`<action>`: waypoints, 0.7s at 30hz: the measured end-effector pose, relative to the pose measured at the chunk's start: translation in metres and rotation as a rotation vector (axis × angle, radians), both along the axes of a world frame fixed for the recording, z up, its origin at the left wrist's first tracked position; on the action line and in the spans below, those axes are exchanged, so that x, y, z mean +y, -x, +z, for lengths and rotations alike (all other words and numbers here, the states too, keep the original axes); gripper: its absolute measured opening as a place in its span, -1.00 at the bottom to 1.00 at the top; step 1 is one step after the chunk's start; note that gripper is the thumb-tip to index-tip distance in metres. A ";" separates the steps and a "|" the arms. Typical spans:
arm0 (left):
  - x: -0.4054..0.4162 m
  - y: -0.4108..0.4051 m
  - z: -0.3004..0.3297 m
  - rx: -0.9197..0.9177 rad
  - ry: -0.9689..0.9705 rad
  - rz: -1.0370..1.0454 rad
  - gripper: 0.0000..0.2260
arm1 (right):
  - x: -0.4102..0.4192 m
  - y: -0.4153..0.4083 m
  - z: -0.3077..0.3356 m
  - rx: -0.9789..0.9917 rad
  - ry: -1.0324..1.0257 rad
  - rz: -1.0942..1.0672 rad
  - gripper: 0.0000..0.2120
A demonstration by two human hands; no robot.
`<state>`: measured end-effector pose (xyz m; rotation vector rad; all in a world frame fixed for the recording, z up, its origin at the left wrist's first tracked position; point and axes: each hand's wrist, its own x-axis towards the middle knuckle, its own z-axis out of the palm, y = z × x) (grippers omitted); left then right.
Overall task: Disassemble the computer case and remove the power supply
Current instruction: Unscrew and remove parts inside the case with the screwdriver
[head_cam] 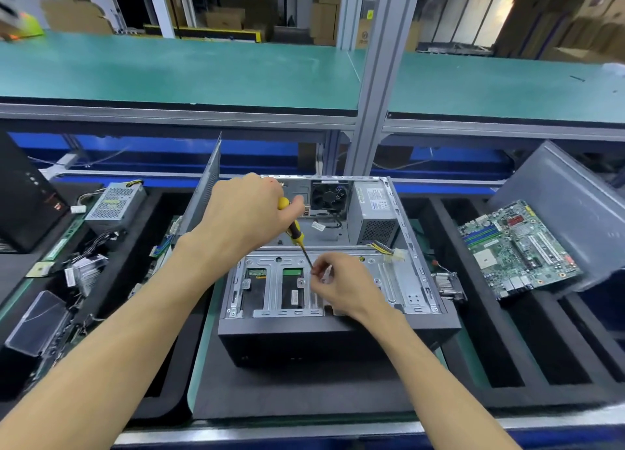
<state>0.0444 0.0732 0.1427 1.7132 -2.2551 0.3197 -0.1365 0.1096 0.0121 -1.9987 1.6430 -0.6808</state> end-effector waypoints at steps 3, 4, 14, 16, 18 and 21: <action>-0.002 0.003 0.003 0.075 -0.016 -0.001 -0.50 | -0.001 0.023 0.003 -0.113 0.031 -0.097 -0.85; -0.003 0.005 0.004 0.097 -0.018 -0.004 -0.51 | -0.002 0.032 0.004 -0.154 0.037 -0.124 -0.84; -0.012 0.027 0.001 0.135 -0.027 -0.049 -0.50 | -0.003 0.049 -0.005 -0.135 -0.017 -0.096 -0.80; -0.013 0.028 0.001 0.136 -0.023 -0.052 -0.50 | -0.004 0.046 -0.006 -0.097 -0.014 -0.095 -0.83; -0.014 0.027 0.001 0.140 -0.016 -0.051 -0.50 | -0.006 0.043 -0.005 -0.064 -0.029 -0.090 -0.88; -0.014 0.025 0.000 0.140 -0.009 -0.043 -0.49 | -0.008 0.041 -0.005 -0.072 -0.075 -0.079 -0.90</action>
